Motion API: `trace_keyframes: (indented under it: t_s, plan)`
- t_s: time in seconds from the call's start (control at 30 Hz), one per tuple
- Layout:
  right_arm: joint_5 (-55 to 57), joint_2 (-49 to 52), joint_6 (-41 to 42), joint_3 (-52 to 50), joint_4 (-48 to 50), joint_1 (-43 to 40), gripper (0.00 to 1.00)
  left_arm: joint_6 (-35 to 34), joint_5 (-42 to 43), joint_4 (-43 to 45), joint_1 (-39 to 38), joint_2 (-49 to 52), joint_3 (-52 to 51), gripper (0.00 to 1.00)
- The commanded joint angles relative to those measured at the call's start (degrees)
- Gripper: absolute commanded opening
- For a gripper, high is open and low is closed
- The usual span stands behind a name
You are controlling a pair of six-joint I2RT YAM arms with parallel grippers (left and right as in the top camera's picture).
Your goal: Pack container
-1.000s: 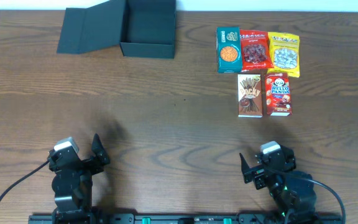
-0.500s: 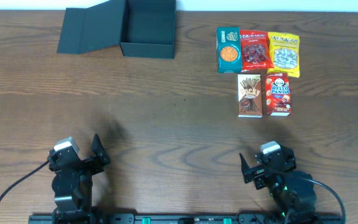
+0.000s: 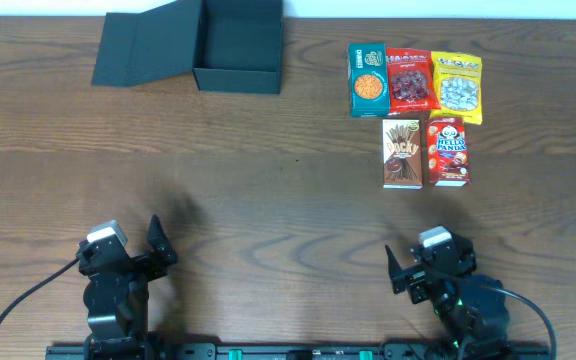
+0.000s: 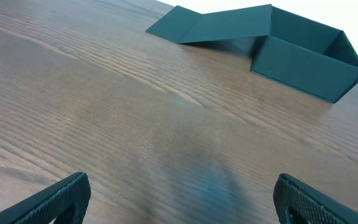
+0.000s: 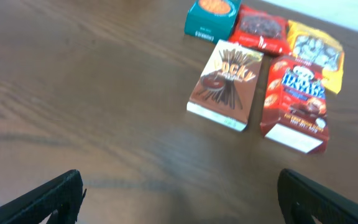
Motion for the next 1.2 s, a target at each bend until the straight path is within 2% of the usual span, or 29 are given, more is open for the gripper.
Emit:
trace_keyframes:
  t_s: [0.0, 0.03, 0.1, 0.17, 0.23, 0.4, 0.47, 0.57, 0.67, 0.83, 0.93, 1.17]
  plan:
    - [-3.5, -0.6, 0.1, -0.6, 5.7, -0.5, 0.99, -0.3, -0.8, 0.0, 0.3, -0.3, -1.2, 0.95]
    - [-7.5, -0.6, 2.7, -0.6, 9.9, -0.5, 0.99, -0.3, -0.8, 0.0, 0.3, -0.3, -1.2, 0.95]
    - [-18.0, -0.6, 15.0, -0.6, 17.7, -0.5, 0.99, -0.3, -0.8, 0.0, 0.3, -0.3, -1.2, 0.95]
    - [-26.5, -0.6, 28.7, -0.6, 20.9, -0.5, 0.99, -0.3, -0.8, 0.0, 0.3, -0.3, -1.2, 0.95]
    - [-27.9, -0.6, 38.2, -0.6, 22.0, -0.5, 0.99, -0.3, -0.8, 0.0, 0.3, -0.3, -1.2, 0.95]
    - [-25.0, -0.6, 50.0, -0.6, 27.1, -0.5, 0.99, -0.3, -0.8, 0.0, 0.3, -0.3, -1.2, 0.95]
    - [-22.0, -0.6, 49.6, -0.6, 30.2, -0.5, 0.99, -0.3, -0.8, 0.0, 0.3, -0.3, -1.2, 0.95]
    - [-18.4, 1.0, 42.9, -0.6, 32.4, -0.5, 0.99, -0.3, -0.8, 0.0, 0.3, -0.3, -1.2, 0.95]
    - [-15.1, 7.0, 41.7, -0.4, 35.0, -0.5, 0.99, -0.3, -0.8, 0.0, 0.3, -0.3, -1.2, 0.95]
    - [-10.9, 30.1, 41.1, 6.9, 39.1, -0.6, 0.99, -0.3, -0.8, 0.0, 0.3, -0.3, -1.2, 0.95]
    - [-10.5, 45.0, 38.0, 16.1, 39.0, -0.6, 0.99, -0.3, -0.8, 0.0, 0.3, -0.3, -1.2, 0.95]
    - [-10.5, 72.7, 28.5, 38.4, 35.6, -1.2, 0.99, -0.3, -0.8, 0.0, 0.3, -0.3, -1.2, 0.95]
